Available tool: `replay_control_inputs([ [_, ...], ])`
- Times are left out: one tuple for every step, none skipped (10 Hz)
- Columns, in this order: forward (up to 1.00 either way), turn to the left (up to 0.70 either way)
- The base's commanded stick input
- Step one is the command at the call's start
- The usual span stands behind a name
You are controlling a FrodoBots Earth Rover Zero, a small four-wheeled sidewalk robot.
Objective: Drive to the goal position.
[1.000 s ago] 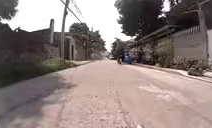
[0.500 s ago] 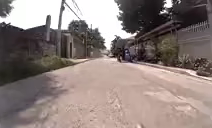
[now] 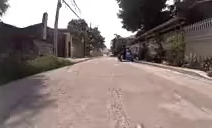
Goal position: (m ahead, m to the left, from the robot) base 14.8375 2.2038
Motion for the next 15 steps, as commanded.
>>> replay_control_inputs([
  [1.00, 0.03],
  [1.00, 0.03],
  [1.00, 0.03],
  [1.00, 0.03],
  [1.00, 0.03],
  [1.00, 0.03],
  [1.00, 0.03],
  [1.00, 0.03],
  [1.00, 0.03],
  [1.00, 0.03],
  [1.00, 0.03],
  [1.00, 0.13],
  [1.00, 0.25],
  [1.00, 0.37],
  [1.00, 0.40],
])
